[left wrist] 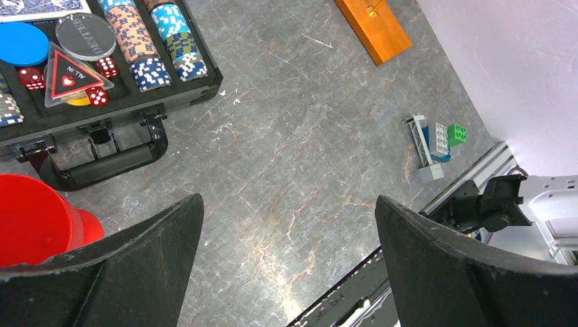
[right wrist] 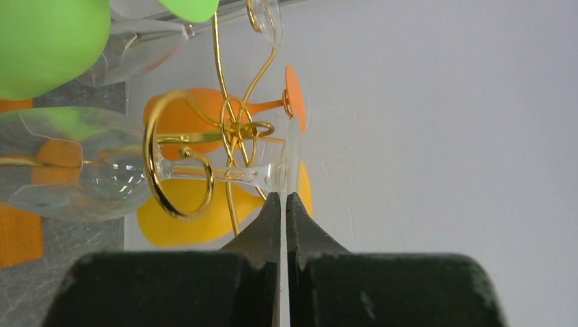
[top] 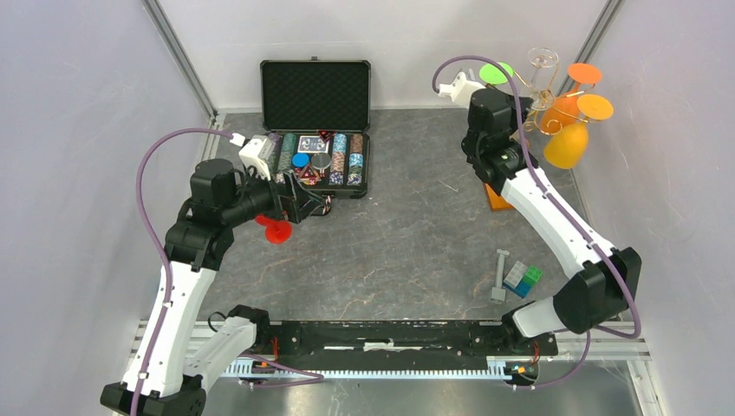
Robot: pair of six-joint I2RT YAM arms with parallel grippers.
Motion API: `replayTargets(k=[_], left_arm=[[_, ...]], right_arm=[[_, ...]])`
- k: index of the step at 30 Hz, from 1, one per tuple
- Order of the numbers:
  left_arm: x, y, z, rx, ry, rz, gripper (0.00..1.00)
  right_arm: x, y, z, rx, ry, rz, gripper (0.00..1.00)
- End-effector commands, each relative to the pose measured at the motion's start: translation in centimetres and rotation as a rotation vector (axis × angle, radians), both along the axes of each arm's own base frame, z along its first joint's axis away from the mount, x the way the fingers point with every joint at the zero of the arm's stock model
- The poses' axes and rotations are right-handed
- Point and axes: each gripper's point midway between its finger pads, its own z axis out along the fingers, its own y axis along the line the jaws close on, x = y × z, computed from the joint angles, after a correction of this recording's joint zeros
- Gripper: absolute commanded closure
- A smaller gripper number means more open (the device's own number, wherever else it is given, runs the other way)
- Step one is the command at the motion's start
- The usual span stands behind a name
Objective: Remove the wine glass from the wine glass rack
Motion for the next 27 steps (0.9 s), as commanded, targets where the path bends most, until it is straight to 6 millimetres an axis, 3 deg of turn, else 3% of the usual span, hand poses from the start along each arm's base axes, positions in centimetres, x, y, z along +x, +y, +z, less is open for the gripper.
replayTargets(k=[1,9,17,22,27], left_arm=[[0.0,-0.5,1.7,-0.056,-0.049,-0.01,0.0],[0.1,-0.6,2.6,-0.077,-0.082,-0.005,0.0],[0.5,-0.8,2.8,-0.094,-0.093,-0.006,0.0],[0.6,-1.3,2.9,-0.12,-0.095,-0.028,0.0],[0.5,-2.1,3.5,-0.158,-0.108,-0.072,0.0]], right_arm=[[-2.3,-0.8,1.9,0.091,-0.097,0.017,1.0],[-3.8,0.0,2.3,0.164,-0.105,0.111,1.0],[-5.9,2.4,1.1,0.152,-0.036,0.2,1.0],[-7.5,4.5,0.4,0.146,-0.017,0.253,1.0],[-9.3,7.8,-0.1,0.157,-0.006,0.374,1.0]])
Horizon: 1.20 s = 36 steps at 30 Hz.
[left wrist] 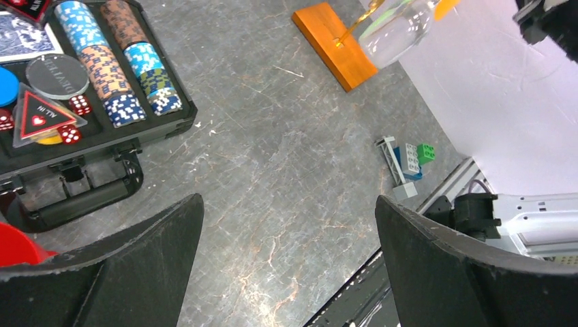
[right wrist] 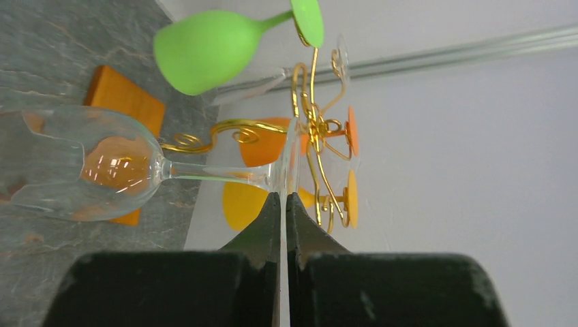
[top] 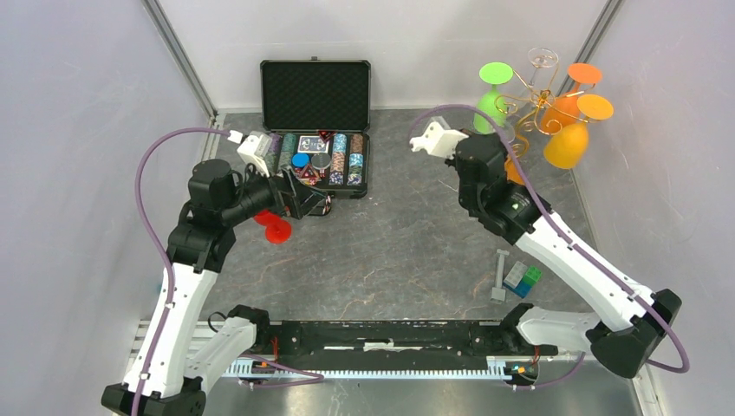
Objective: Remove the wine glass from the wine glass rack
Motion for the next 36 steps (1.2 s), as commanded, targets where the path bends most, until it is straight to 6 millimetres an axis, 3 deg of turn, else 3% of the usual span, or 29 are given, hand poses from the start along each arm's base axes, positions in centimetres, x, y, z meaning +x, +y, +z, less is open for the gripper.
replayTargets(k=[1,12,20,29,36], left_arm=[[-0.1,-1.3,1.9,-0.077,-0.051,-0.064,0.0],[-0.6,-4.1,2.4,-0.243,-0.065,-0.228,0.01],[-0.5,-6.0,2.1,-0.311,-0.038,-0.312,0.01],[-2.9,-8.3,0.3,-0.306,0.011,-0.446,0.02],[-3.6,-8.5,-0.1,-0.291,0.019,-0.481,0.13]], right_arm=[[-2.1,1.7,1.7,0.083,-0.067,0.07,1.0],[-6.4,12.7,1.8,0.285,-0.041,0.52,1.0],[-10.8,20.5,2.4,0.409,-0.035,0.82,1.0],[-14.0,26.3,3.0,0.53,0.005,1.053,1.0],[-14.6,27.8,2.6,0.537,0.023,1.1,1.0]])
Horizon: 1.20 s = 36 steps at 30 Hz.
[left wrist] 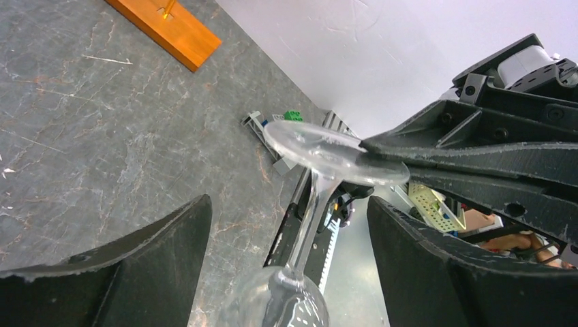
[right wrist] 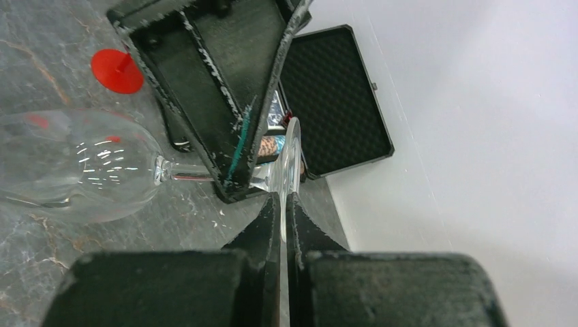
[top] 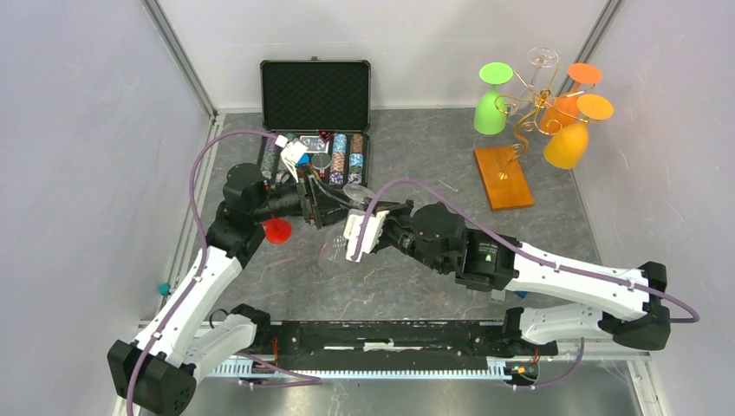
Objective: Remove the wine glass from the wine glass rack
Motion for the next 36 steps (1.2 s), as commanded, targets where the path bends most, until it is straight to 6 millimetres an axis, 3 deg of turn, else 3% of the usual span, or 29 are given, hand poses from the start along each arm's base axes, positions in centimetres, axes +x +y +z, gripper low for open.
replayTargets(k=[1,8,14,19,22,26,27,29,30,32,33,36], left_arm=[[-0.8,-0.1,0.8,-0.001,-0.049,-0.042,0.14],[-1.9,0.0,0.2,0.021,-0.045,-0.088,0.33],[-2.8,-0.1,0.9,-0.001,-0.065,-0.132,0.54],[-3.2,-0.2,1.6,-0.027,-0.094,-0.155,0.77],[-3.4,-0.2,1.9,-0.04,-0.099,-0.157,0.97],[-3.4,-0.2,2.4,-0.055,-0.103,-0.147,0.98],[-3.2,-0.1,2.6,-0.059,-0.104,-0.129,0.98],[-2.5,0.0,2.9,-0.065,-0.093,-0.084,0.98],[-1.9,0.0,3.0,-0.065,-0.082,-0.048,0.98],[-0.8,0.3,3.3,-0.068,-0.06,0.022,0.98],[-0.1,0.4,3.5,-0.067,-0.047,0.062,0.98],[2.3,1.6,4.2,-0.054,-0.021,0.235,0.98]], right_arm=[[-0.8,1.3,4.0,0.168,-0.007,0.057,1.0],[-1.1,1.4,4.4,0.215,-0.004,0.069,1.0],[-1.0,1.5,4.0,0.21,0.005,0.063,1.0],[-0.8,1.8,4.3,0.232,0.001,0.057,1.0],[-0.7,2.0,4.4,0.239,0.001,0.056,1.0],[-0.5,2.1,4.5,0.256,-0.004,0.042,1.0],[-0.4,2.1,4.6,0.264,-0.002,0.034,0.97],[-0.2,2.0,4.6,0.277,0.004,0.016,0.71],[0.0,1.8,4.5,0.281,0.008,0.002,0.49],[0.3,1.5,4.4,0.291,0.017,-0.025,0.26],[0.2,1.2,4.4,0.298,0.02,-0.032,0.2],[-0.1,0.6,3.9,0.285,0.028,-0.021,0.15]])
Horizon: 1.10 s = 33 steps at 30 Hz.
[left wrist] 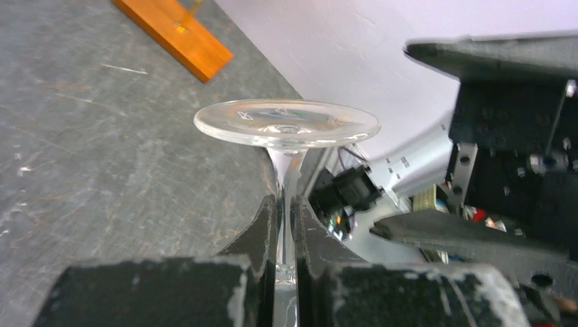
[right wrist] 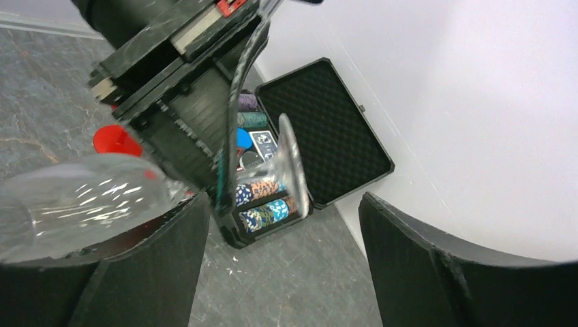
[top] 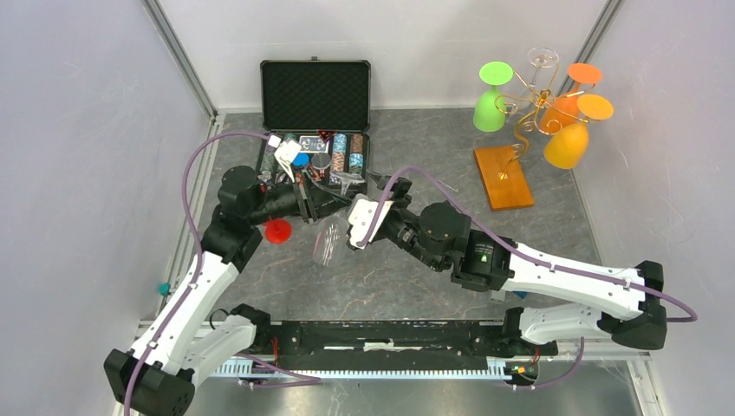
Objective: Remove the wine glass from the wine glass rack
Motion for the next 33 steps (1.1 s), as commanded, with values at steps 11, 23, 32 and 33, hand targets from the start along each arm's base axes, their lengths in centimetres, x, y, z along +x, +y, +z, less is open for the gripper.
replayTargets(k=[11,23,32,33], left_arm=[[6.7,8.6,10.5,-0.305,0.003,0.768,0.98],[4.8,10.3,12.5,-0.751,0.229,0.747,0.98],[4.4,12.0,10.5,-0.867,0.324,0.8,0.98],[4.4,12.1,10.5,-0.872,0.33,0.799,0.98]], right_arm=[[-3.5,-2.2,0.2,0.272,0.039,0.139,0.15],[-4.2,-2.0,2.8,0.647,0.008,0.143,0.15],[-4.0,0.6,3.4,0.668,0.06,0.164,0.25],[-4.1,0.8,3.1,0.659,0.064,0.168,0.25]])
